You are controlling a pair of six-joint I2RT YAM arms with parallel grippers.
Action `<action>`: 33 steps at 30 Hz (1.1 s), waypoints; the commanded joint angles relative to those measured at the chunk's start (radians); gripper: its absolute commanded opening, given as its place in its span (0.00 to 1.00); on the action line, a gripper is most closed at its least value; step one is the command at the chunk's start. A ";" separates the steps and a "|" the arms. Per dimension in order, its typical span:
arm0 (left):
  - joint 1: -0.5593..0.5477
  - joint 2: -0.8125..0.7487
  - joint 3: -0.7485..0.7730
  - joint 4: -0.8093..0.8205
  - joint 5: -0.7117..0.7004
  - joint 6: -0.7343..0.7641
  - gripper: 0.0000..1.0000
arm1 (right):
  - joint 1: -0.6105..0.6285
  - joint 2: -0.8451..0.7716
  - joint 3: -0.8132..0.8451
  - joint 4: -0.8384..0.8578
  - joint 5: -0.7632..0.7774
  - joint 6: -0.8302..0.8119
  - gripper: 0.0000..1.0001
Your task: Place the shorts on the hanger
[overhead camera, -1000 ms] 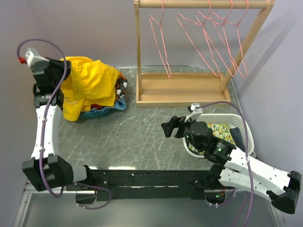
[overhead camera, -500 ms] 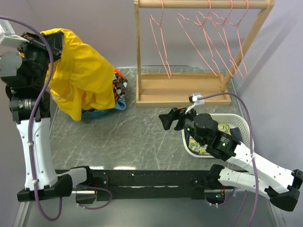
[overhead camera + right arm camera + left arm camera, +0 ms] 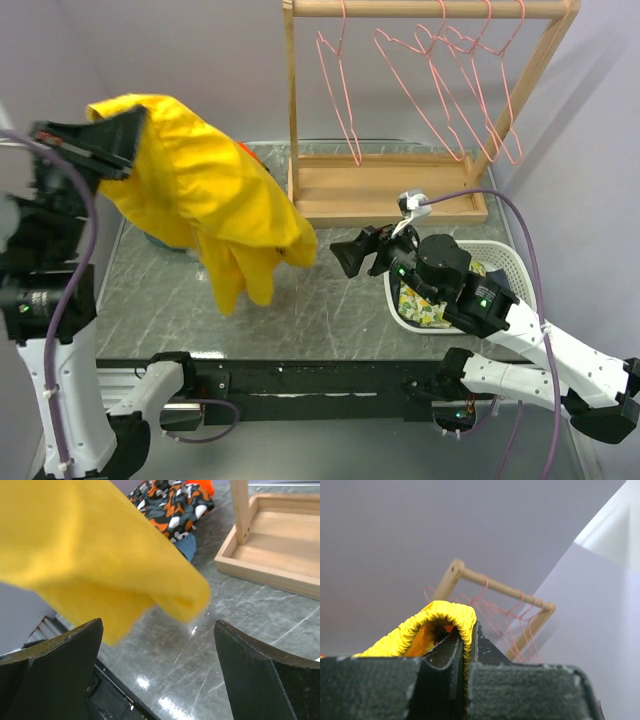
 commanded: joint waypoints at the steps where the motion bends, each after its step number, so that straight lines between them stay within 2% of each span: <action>1: -0.167 -0.031 -0.237 0.018 -0.067 -0.017 0.01 | 0.033 0.018 0.022 -0.006 -0.036 0.019 0.99; 3: -0.313 -0.043 -0.368 0.010 -0.217 0.009 0.01 | 0.049 0.027 0.008 -0.005 -0.028 0.040 0.98; 4: -0.451 -0.051 -0.411 0.010 -0.327 0.006 0.01 | 0.067 0.033 -0.007 0.000 -0.024 0.048 0.98; 6: -0.569 -0.057 -0.553 0.042 -0.479 -0.044 0.01 | 0.090 0.039 -0.027 0.004 0.010 0.076 0.98; 7: -0.669 -0.065 -0.601 0.058 -0.609 -0.064 0.01 | 0.099 0.039 -0.053 0.009 0.024 0.086 0.98; 8: -0.714 -0.068 -0.698 0.111 -0.658 -0.092 0.01 | 0.119 0.041 -0.066 0.013 0.034 0.112 0.98; 10: -0.825 -0.050 -0.786 0.167 -0.733 -0.169 0.01 | 0.141 0.045 -0.104 0.035 0.061 0.143 0.97; 11: -0.863 -0.036 -0.837 0.179 -0.815 -0.193 0.01 | 0.166 0.051 -0.112 0.039 0.071 0.167 0.97; 13: -0.947 0.013 -0.862 0.170 -0.900 -0.278 0.01 | 0.199 0.076 -0.122 0.038 0.128 0.192 0.96; 18: -1.033 0.042 -0.873 0.150 -1.051 -0.387 0.01 | 0.285 0.128 -0.150 0.067 0.232 0.280 0.92; 21: -1.039 0.085 -0.828 0.096 -1.054 -0.440 0.01 | 0.334 0.183 -0.147 0.108 0.289 0.306 0.92; 24: -1.047 0.119 -0.796 0.038 -1.066 -0.483 0.01 | 0.378 0.246 -0.113 0.116 0.375 0.332 0.93; 25: -1.055 0.124 -0.782 0.017 -1.083 -0.494 0.01 | 0.407 0.257 -0.095 0.089 0.422 0.374 0.97; 27: -1.059 0.130 -0.769 -0.025 -1.101 -0.546 0.01 | 0.414 0.272 -0.093 0.084 0.493 0.395 1.00; 30: -1.061 0.119 -0.762 -0.005 -1.105 -0.510 0.01 | 0.414 0.284 -0.141 0.167 0.503 0.376 1.00; 33: -1.061 0.133 -0.738 -0.006 -1.048 -0.480 0.01 | 0.414 0.341 -0.144 0.202 0.525 0.353 1.00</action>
